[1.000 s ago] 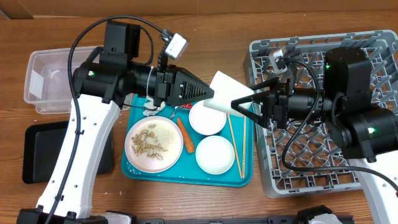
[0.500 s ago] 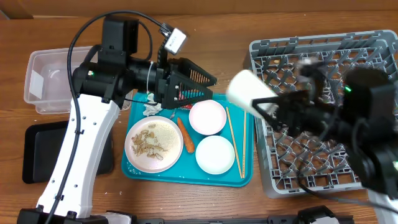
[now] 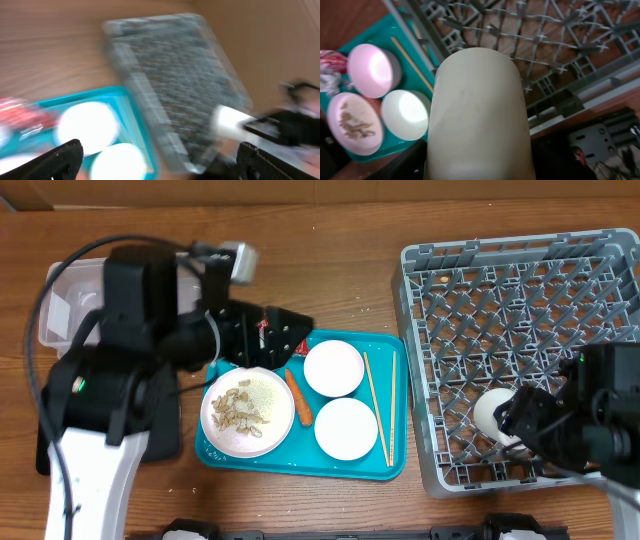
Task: Sort waste into correct bins and load items into the dishwasher
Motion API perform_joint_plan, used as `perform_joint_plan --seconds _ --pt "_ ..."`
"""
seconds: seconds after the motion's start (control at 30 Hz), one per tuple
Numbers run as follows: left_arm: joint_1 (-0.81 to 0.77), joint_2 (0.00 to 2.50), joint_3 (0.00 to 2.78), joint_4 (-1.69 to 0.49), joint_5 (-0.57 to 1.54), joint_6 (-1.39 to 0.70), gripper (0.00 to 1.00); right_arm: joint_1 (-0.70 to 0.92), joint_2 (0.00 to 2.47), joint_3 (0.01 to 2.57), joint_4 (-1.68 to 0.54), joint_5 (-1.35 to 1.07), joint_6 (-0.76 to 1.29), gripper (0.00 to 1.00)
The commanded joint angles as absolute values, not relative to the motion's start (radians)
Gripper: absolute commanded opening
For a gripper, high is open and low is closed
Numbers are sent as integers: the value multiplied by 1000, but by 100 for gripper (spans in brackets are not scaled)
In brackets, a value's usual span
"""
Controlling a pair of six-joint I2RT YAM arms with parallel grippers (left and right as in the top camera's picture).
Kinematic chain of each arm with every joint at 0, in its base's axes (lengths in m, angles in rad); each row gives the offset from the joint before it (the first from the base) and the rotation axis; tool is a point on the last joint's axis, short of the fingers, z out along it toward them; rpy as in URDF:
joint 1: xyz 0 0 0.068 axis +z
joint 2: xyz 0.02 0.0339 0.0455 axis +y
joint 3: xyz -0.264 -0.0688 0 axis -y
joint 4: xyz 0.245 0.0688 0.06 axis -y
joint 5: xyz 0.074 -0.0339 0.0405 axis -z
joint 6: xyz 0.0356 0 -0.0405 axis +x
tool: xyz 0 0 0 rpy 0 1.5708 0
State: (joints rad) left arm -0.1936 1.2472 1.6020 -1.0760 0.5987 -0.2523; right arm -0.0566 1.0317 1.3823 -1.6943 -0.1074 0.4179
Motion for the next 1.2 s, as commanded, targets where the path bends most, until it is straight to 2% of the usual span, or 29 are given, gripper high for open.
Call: perform_joint_plan --seconds 0.0,0.27,0.3,0.33,0.37,0.4,0.57,0.73,0.87,0.97,1.17 --pt "-189 1211 1620 -1122 239 -287 100 -63 1075 1313 -1682 -13 447 55" --pt "-191 1209 1620 -1205 273 -194 100 -63 1221 1170 -1510 6 459 56" --pt "-191 1209 1620 -1208 298 -176 100 -63 1244 1170 -1503 6 469 59" --pt "-191 1209 1620 -1210 326 -160 100 -63 1259 1170 -1494 7 468 65" --pt "-193 1209 1620 -1213 355 -140 100 -63 1274 1170 -1482 7 468 75" --pt "-199 1209 1619 -1217 368 -126 100 -63 1287 1171 -1469 7 468 80" --pt "-277 1219 1618 -1243 349 -73 99 -63 1278 1205 -1452 -22 472 81" --pt "-395 1280 1590 -1245 225 -74 87 -63 1179 1335 -1452 -48 468 84" --pt "-474 1374 1542 -1245 146 -102 84 -63 1084 1440 -1441 -92 468 90" --pt "-529 1461 1496 -1243 141 -113 76 -63 1029 1478 -1441 -92 468 95" --pt "-644 1613 1375 -1217 116 -174 70 -63 974 1480 -1480 -91 468 97"
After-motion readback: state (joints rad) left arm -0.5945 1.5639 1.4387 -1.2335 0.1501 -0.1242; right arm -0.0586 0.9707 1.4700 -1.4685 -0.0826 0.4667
